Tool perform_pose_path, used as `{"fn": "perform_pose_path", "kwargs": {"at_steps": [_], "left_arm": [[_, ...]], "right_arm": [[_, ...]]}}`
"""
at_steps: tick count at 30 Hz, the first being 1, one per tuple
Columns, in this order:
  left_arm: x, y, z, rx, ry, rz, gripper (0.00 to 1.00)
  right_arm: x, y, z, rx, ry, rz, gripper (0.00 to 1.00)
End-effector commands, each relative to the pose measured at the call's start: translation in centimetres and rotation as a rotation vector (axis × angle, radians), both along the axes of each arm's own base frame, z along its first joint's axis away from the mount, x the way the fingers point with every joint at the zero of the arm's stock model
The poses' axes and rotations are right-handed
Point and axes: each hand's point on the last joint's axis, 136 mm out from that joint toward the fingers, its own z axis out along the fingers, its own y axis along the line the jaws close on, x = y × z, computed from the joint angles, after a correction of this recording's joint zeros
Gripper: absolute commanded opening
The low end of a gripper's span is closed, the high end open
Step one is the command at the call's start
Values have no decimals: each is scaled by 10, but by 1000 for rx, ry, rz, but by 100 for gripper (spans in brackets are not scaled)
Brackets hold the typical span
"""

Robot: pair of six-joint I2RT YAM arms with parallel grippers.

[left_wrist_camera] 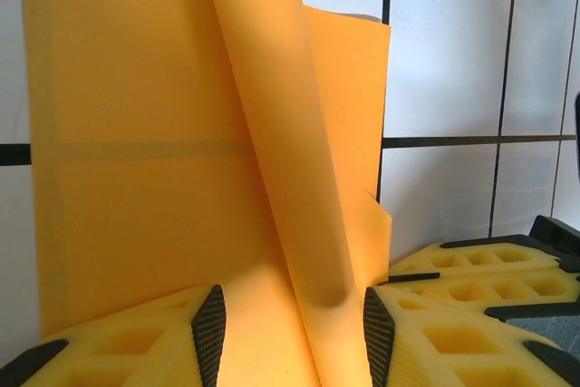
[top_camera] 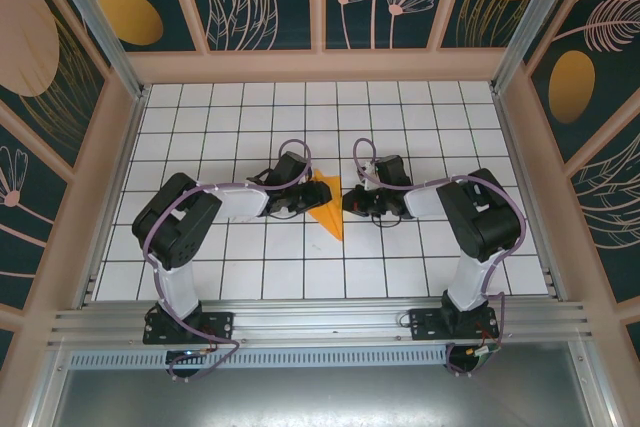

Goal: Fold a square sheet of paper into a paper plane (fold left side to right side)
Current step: Fourth fold the wing at the center of the table.

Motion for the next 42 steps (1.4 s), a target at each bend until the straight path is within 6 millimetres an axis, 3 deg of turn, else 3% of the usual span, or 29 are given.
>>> {"fn": "perform_pose_path", "kwargs": {"at_steps": [1,7,16,23,32,42], "left_arm": [[3,5,17,21,-40,6,49],[13,-2,47,-7,-94,1,49],[18,-11,38,-14,-76,-17,45],[22,-28,52,-91,-96,-54,38],[16,-43,36,-109,-53,-101,38],[14,-33,14,-37,-24,-82,39]], "right_arm": [[-19,-8,-31,-99,87,1,1],[-20,-8,-32,-111,89,2,1],[-19,-6,-29,-101,80,4,1],[-19,-6,-30,-104,81,7,1],[-20,-5,-31,-109,80,12,1],[-20,-4,-31,-123,75,20,1]]}}
